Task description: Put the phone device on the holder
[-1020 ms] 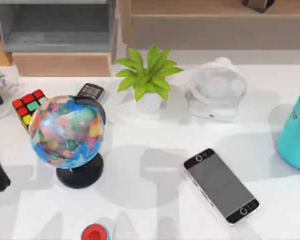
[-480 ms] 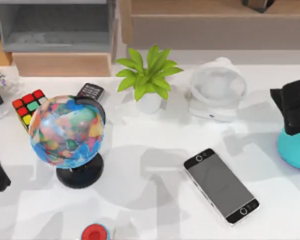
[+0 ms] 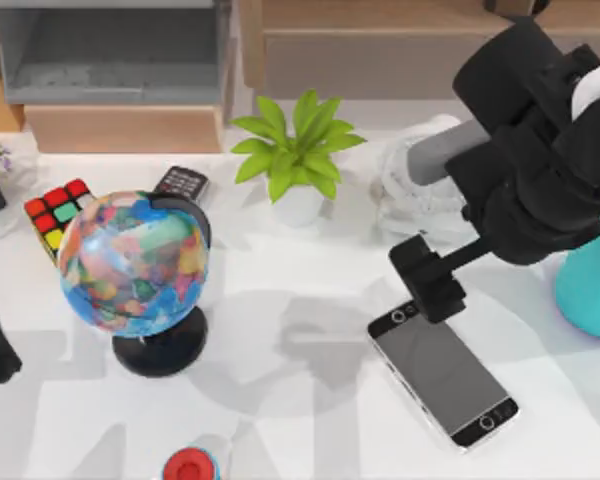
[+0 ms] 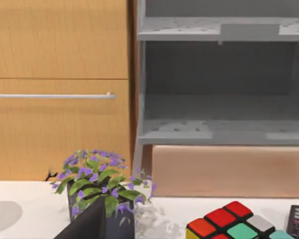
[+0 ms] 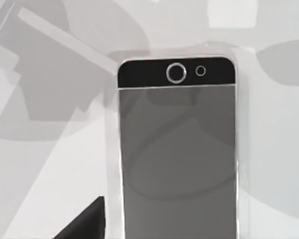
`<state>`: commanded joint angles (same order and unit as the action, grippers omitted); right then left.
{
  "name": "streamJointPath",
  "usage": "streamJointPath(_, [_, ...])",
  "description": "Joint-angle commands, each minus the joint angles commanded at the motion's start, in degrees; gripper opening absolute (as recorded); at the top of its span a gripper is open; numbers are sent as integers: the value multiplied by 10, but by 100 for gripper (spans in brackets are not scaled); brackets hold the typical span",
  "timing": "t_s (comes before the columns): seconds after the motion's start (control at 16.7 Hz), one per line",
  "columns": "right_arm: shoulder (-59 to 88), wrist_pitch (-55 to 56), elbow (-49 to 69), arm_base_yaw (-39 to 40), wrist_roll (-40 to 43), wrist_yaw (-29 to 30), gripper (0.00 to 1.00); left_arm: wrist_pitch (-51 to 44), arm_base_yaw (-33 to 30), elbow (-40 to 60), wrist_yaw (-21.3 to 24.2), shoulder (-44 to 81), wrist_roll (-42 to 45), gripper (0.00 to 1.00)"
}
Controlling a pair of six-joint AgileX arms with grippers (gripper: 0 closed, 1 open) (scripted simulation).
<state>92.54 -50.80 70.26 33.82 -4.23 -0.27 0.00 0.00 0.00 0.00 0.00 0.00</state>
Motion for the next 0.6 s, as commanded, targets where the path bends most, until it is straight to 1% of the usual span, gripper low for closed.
streamJointPath(0.18, [93,-54,37,20,-5,2,100,0,0,0,0,0,0,100])
streamJointPath(0.3, [129,-75,49,27,-7,3,100,0,0,0,0,0,0,100])
streamJointPath(0.6, [140,-82,53,29,-7,3,100,0,0,0,0,0,0,100])
